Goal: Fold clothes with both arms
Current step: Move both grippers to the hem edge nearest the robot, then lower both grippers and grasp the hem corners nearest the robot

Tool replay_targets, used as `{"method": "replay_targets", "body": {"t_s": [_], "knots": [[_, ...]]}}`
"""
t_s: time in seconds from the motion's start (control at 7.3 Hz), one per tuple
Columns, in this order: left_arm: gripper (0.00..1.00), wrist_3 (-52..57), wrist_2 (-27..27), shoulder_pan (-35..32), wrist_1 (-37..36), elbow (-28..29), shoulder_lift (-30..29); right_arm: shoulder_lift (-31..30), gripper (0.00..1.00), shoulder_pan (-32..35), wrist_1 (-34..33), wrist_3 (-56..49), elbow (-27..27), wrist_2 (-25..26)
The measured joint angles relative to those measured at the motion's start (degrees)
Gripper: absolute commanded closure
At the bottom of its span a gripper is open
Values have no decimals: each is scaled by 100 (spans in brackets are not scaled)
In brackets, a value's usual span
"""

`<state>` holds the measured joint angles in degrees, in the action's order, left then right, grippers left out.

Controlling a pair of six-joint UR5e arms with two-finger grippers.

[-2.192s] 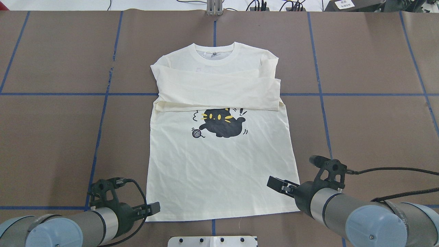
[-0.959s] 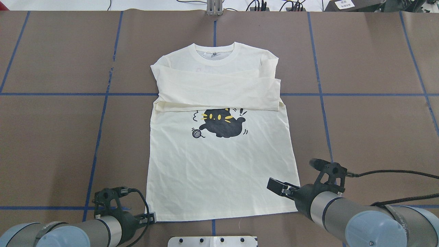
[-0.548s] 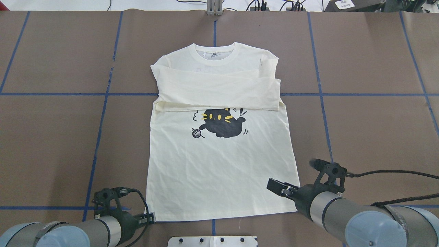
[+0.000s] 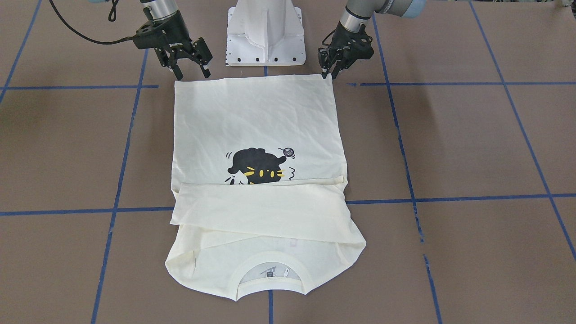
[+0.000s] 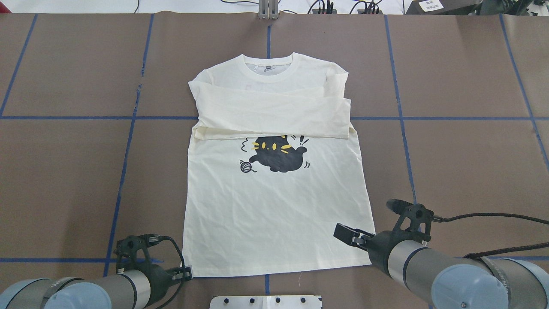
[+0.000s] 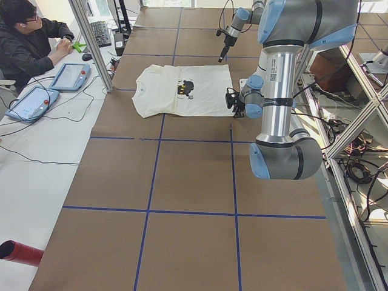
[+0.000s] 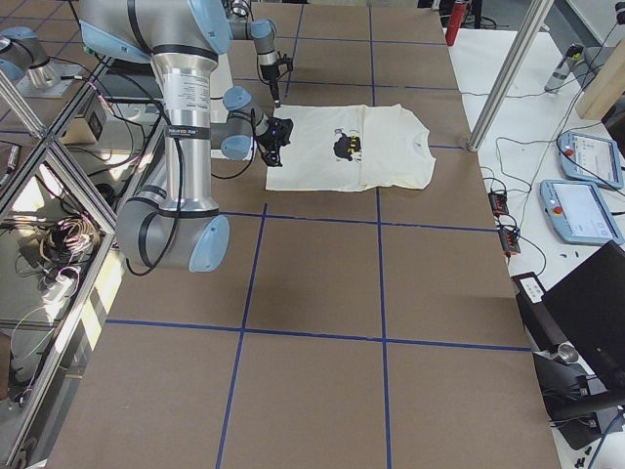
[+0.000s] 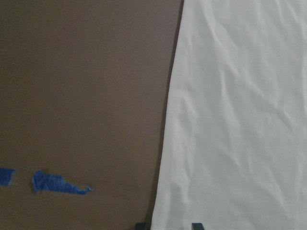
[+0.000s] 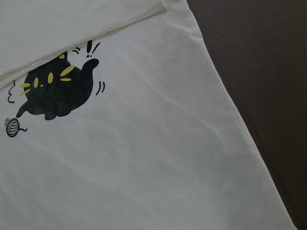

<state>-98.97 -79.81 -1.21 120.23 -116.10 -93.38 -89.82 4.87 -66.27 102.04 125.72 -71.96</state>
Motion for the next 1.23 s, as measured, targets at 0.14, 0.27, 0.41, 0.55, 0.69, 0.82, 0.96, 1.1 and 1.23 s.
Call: {"method": "replay_targets", "body": {"t_s": [0.14, 0.27, 0.41, 0.55, 0.69, 0.82, 0.96, 1.1, 1.23], "knots": [[88, 0, 0, 9, 0, -1, -2, 0, 2, -1, 0, 0, -2, 4], [98, 0, 0, 17, 0, -1, -3, 0, 2, -3, 0, 0, -3, 6], [100, 1, 0, 20, 0, -1, -4, 0, 2, -7, 0, 0, -3, 9], [100, 3, 0, 23, -2, -4, -3, -1, 2, -17, 0, 0, -3, 24], [100, 10, 0, 23, -6, -14, 0, -1, 3, -33, -2, 2, -6, 44], [100, 26, 0, 16, -8, -45, 3, -10, 5, -59, -13, 8, -14, 60], [100, 42, -2, 11, -8, -92, 0, -48, 10, -104, -32, 23, -27, 81], [100, 46, -5, 9, -9, -125, -20, -145, 15, -180, -45, 116, -39, 123], [100, 46, -7, 1, -5, -142, -48, -294, 17, -276, -49, 295, -43, 194]]}}
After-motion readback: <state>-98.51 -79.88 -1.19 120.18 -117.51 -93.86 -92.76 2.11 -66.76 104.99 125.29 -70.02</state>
